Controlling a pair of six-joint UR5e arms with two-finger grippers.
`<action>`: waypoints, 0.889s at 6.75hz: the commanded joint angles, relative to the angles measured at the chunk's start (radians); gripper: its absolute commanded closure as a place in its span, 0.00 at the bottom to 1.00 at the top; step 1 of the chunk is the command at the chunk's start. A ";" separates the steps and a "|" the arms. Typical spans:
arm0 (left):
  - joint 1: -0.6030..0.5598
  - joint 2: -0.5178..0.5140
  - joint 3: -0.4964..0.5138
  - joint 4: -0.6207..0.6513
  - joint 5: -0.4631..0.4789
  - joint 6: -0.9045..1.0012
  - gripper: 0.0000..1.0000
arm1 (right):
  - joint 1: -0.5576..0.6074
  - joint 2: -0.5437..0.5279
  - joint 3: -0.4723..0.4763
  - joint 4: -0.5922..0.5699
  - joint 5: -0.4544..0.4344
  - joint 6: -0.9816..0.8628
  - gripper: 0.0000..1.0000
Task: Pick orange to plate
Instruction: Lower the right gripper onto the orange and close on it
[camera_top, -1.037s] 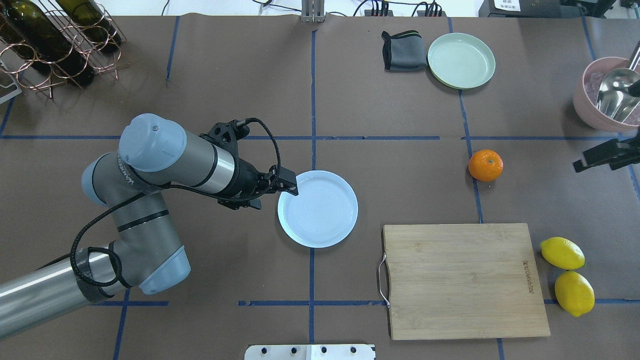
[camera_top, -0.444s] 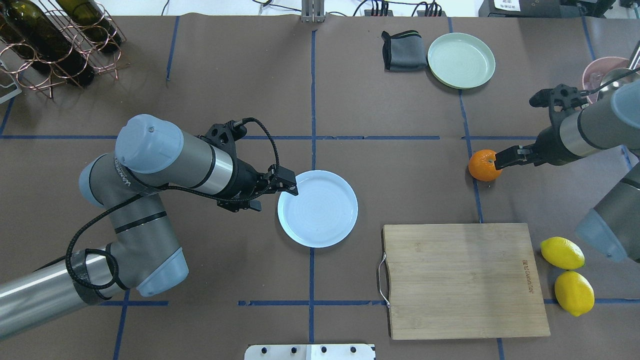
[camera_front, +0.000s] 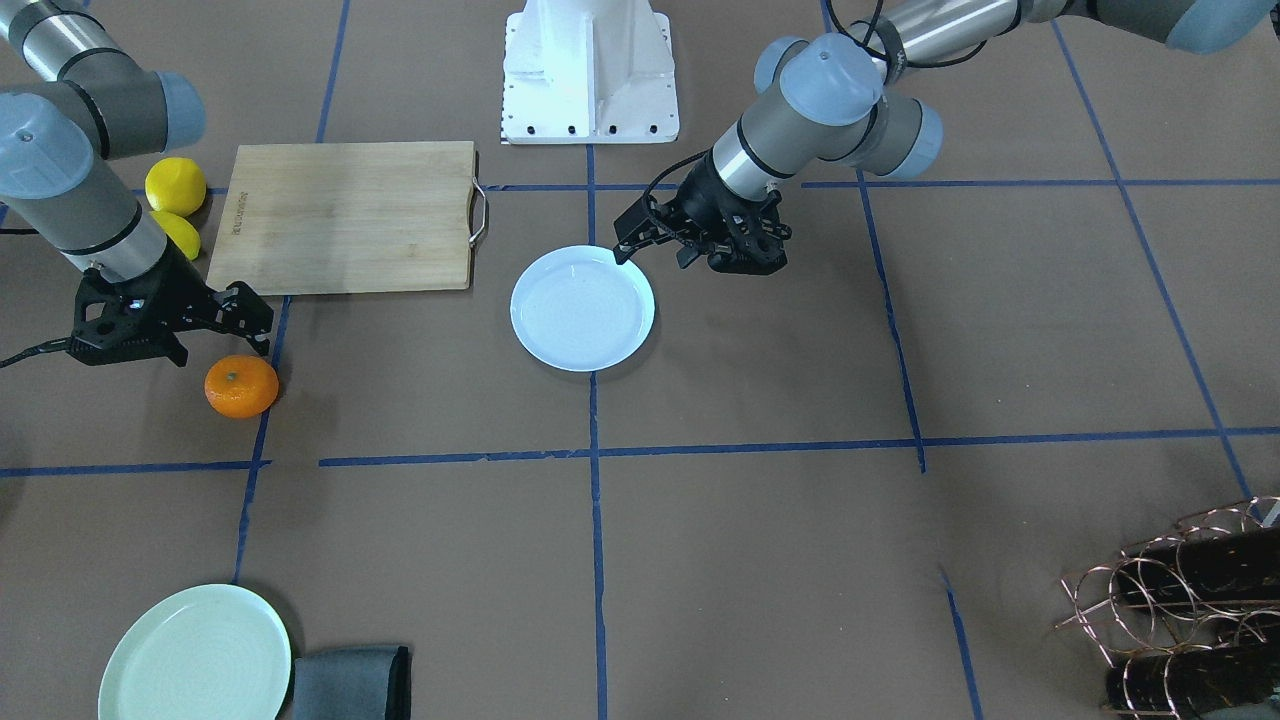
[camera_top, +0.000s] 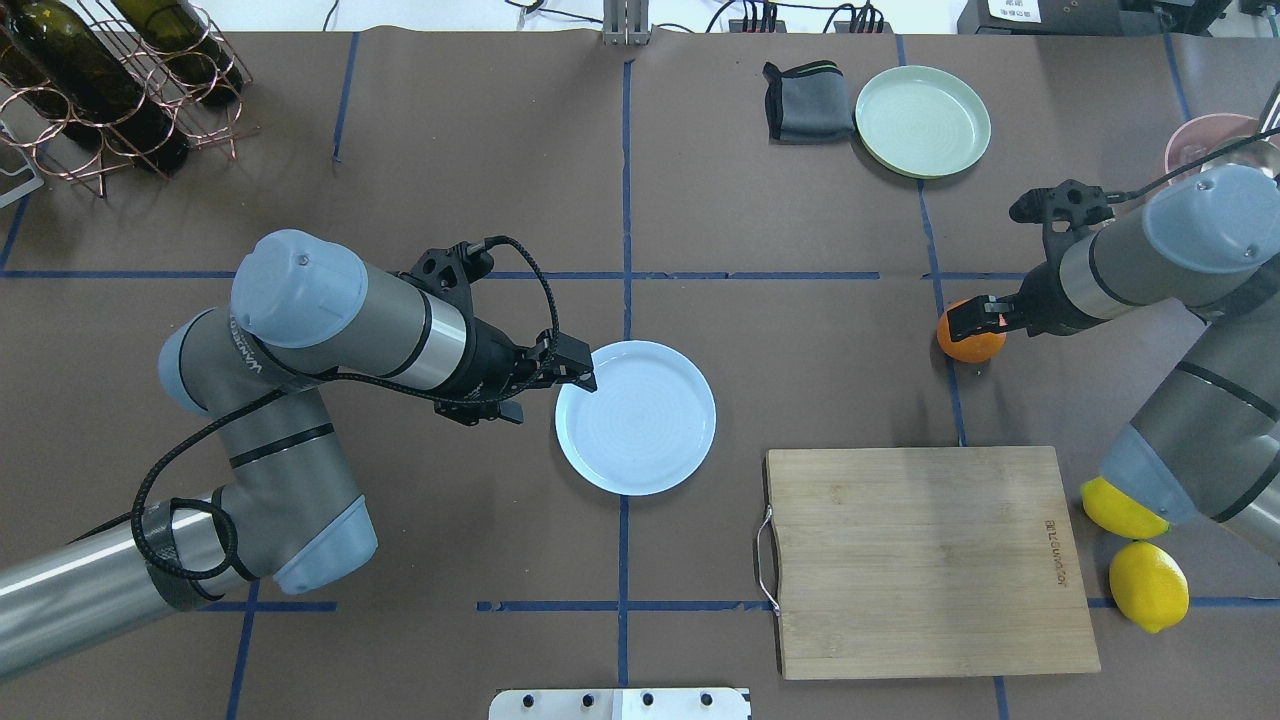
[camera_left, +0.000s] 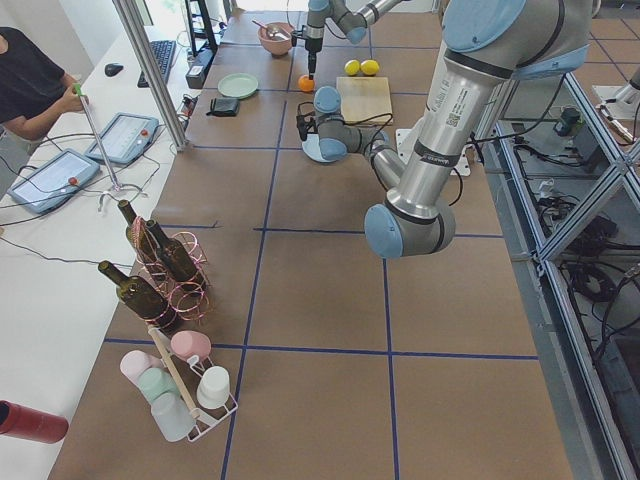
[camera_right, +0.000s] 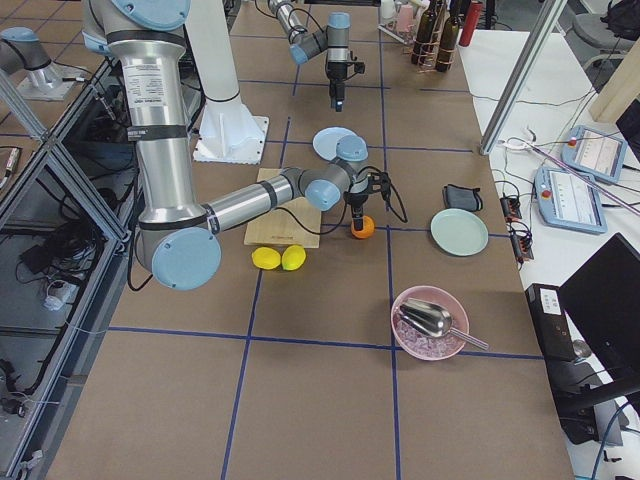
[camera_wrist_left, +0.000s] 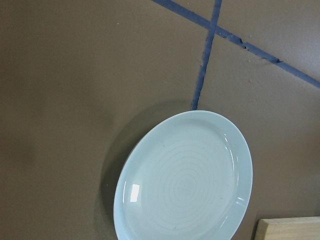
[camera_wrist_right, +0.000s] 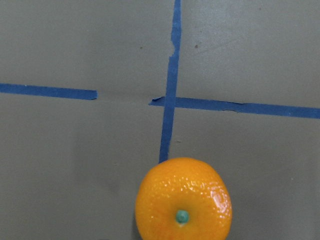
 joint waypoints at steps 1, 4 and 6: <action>0.000 0.001 0.000 0.000 0.000 0.000 0.00 | -0.030 0.008 -0.009 0.000 -0.047 0.006 0.00; -0.001 0.001 0.000 0.000 0.000 -0.011 0.00 | -0.051 0.015 -0.038 0.000 -0.104 0.005 0.00; -0.001 0.001 -0.006 0.000 0.000 -0.016 0.00 | -0.056 0.036 -0.055 0.000 -0.113 0.008 0.00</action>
